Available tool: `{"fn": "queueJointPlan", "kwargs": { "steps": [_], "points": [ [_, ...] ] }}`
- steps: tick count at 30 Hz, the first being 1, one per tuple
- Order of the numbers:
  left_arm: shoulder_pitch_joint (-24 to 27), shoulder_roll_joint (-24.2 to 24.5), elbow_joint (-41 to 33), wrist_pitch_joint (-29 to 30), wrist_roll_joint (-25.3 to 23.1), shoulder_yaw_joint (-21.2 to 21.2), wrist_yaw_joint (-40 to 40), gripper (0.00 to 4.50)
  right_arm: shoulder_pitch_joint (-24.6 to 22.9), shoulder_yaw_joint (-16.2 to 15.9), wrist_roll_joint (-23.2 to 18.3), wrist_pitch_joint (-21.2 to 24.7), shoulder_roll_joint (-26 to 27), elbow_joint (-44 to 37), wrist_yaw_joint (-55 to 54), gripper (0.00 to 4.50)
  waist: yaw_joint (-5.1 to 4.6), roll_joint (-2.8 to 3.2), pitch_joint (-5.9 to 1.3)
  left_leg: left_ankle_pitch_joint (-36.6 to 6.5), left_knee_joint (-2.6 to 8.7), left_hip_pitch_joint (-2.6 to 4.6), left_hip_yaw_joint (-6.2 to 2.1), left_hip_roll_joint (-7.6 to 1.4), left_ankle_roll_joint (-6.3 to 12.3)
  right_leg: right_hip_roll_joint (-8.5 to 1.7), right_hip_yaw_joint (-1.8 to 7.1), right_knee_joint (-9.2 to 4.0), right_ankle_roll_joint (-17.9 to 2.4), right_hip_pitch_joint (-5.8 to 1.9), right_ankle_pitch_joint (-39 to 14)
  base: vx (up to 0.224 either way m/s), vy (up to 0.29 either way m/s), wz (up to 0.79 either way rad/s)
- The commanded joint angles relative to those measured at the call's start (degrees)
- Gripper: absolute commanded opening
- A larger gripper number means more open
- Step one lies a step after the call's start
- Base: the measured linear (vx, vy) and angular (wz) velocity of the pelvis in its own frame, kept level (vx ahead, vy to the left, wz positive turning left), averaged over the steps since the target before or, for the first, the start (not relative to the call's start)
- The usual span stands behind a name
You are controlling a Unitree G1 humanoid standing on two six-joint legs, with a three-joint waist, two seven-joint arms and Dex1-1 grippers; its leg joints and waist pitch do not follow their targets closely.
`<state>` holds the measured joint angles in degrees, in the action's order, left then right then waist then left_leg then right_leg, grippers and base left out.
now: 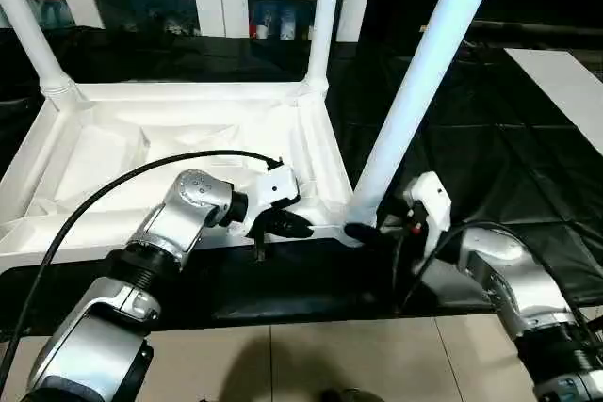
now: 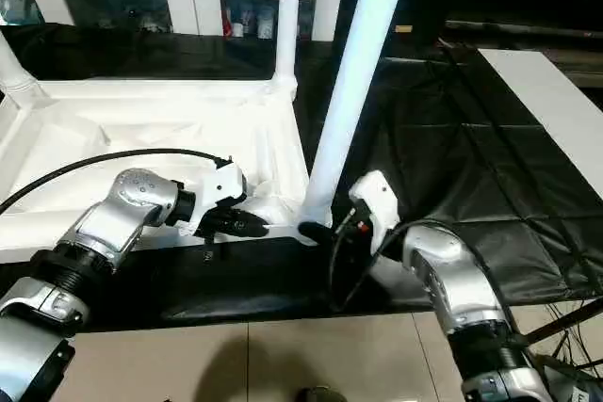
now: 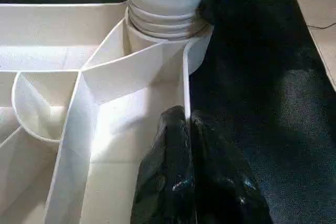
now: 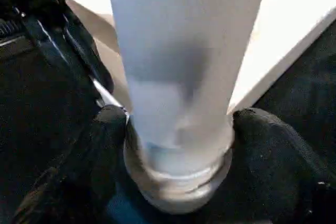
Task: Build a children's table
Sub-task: Rotate leg to tighten
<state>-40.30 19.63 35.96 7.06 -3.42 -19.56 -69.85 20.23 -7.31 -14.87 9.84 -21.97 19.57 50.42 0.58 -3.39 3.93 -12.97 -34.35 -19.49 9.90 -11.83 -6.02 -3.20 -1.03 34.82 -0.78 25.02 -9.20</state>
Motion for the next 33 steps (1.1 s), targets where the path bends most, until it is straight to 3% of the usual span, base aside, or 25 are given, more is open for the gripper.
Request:
{"fn": "queueJointPlan", "kwargs": {
  "steps": [1,3,8,13,16,18,22,27,31,33],
  "points": [
    [1.67,0.19,0.2,0.72,-1.26,-2.2,-1.04,0.0,0.59,0.58,0.27,-0.72,-0.14,1.01,0.33,3.2,0.27,0.14,-3.71,-4.98,3.71,-0.69,0.49,-0.67,5.4,-3.13,1.81,-3.39,-16.2,-4.31,-6.13,0.0,0.0,0.0],
    [1.67,0.19,0.26,0.71,-1.31,-2.21,-0.91,0.0,0.78,0.36,0.2,-1.24,0.16,1.45,1.26,2.87,0.25,0.07,-3.75,-4.91,3.69,-0.73,0.49,-0.66,5.73,-3.16,1.81,-3.37,-16.34,-4.32,-6.12,0.0,0.0,0.0],
    [1.69,0.23,0.2,0.79,-1.49,-2.37,-0.88,0.0,0.08,-0.3,0.75,-1.46,0.4,1.4,1.6,2.65,0.27,0.09,-3.73,-5.17,3.73,-0.67,0.46,-0.69,5.52,-3.15,1.79,-3.43,-16.02,-4.31,-6.93,0.0,0.0,0.0],
    [1.46,0.24,0.59,0.84,-1.63,-2.23,-0.45,0.0,-0.08,-0.34,1.13,-2.01,1.06,1.97,0.9,2.6,0.26,0.24,-3.66,-5.5,3.74,-0.67,0.47,-0.65,5.35,-3.12,1.8,-3.49,-15.99,-4.25,-7.08,0.0,0.0,0.0],
    [0.95,-0.79,1.9,0.97,-2.19,-1.77,2.38,0.0,0.7,0.77,3.23,-3.15,3.12,4.39,-5.76,2.59,0.16,0.28,-3.57,-6.17,3.81,-0.64,0.48,-0.64,4.87,-3.1,1.77,-3.65,-15.73,-4.13,-8.22,0.0,0.0,0.0],
    [-0.2,-2.43,3.86,1.4,-3.08,-1.24,6.56,0.0,1.98,2.49,5.31,-3.66,5.43,7.4,-14.46,2.58,-0.24,0.15,-3.34,-8.26,3.98,-0.71,0.37,-0.43,3.09,-3.11,1.72,-4.22,-14.13,-3.96,-13.59,0.0,0.0,0.0],
    [-2.02,-5.5,6.28,2.79,-3.99,-0.86,11.9,0.0,3.52,6.3,5.12,-1.58,9.94,10.05,-26.5,2.58,-0.32,0.21,-3.28,-10.62,4.21,-0.51,0.09,-0.29,1.27,-3.02,1.69,-4.9,-10.71,-3.76,-21.12,0.0,0.0,0.0],
    [-6.1,-12.78,12.16,6.66,-4.76,1.3,25.75,0.0,6.5,13.6,3.43,-2.34,18.05,14.77,-47.57,2.58,-0.26,0.39,-3.62,-8.94,4.07,-0.47,0.34,-0.16,0.67,-2.85,1.86,-4.57,-11.32,-3.51,-16.06,0.0,0.0,0.0],
    [-9.31,-16.67,17.58,6.0,-5.34,2.75,34.14,0.0,9.79,16.54,2.07,-4.3,23.62,19.49,-58.06,2.57,-0.21,0.33,-4.08,-5.59,3.87,-0.71,0.37,0.12,1.73,-2.68,1.86,-3.71,-12.75,-4.0,-7.67,0.0,0.0,0.0],
    [-9.78,-17.2,18.34,5.57,-5.42,2.96,35.1,0.0,10.32,16.73,2.03,-4.55,24.43,20.28,-59.27,2.57,-0.21,0.34,-4.07,-5.84,3.9,-0.59,0.42,0.21,2.08,-2.62,1.78,-3.71,-12.76,-3.99,-7.15,0.0,0.0,0.0]
  ]
}}
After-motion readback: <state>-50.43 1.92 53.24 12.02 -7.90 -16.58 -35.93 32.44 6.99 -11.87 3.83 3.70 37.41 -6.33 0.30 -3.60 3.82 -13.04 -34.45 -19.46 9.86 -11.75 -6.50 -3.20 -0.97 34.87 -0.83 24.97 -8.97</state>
